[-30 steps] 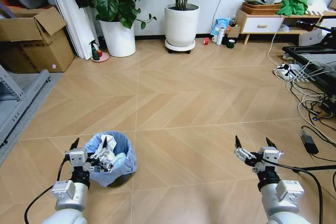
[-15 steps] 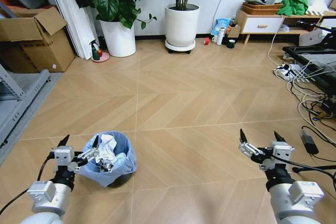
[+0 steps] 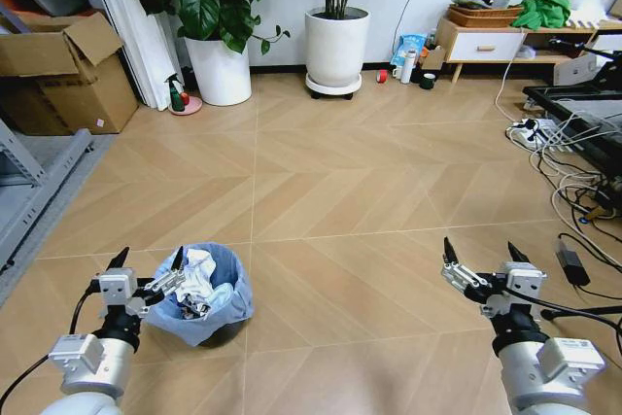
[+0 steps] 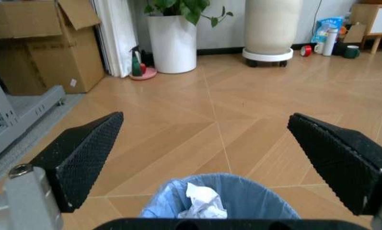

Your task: Pick up the trash bin and place the garbage on the floor into it.

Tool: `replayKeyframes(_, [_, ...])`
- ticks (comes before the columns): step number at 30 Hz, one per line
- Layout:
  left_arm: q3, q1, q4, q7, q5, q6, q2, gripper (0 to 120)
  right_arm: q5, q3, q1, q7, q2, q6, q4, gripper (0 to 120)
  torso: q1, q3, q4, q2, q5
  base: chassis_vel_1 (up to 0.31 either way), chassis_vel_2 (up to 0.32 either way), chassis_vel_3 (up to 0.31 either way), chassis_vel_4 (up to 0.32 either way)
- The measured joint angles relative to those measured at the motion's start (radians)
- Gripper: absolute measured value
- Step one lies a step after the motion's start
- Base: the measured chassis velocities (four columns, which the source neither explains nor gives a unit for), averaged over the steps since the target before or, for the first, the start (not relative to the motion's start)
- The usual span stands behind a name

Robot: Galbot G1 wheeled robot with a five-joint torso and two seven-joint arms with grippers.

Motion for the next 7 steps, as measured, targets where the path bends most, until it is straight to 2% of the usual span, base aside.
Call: replayKeyframes(7, [0.001,0.000,0.001,-0.001,0.000,-0.001,0.000,100,0.000,-0.001,0.000,0.000,0.000,0.000,-0.001,100,0.000,0.000,0.0000,0.000,0.0000,0.000,0.000,0.000,0.000])
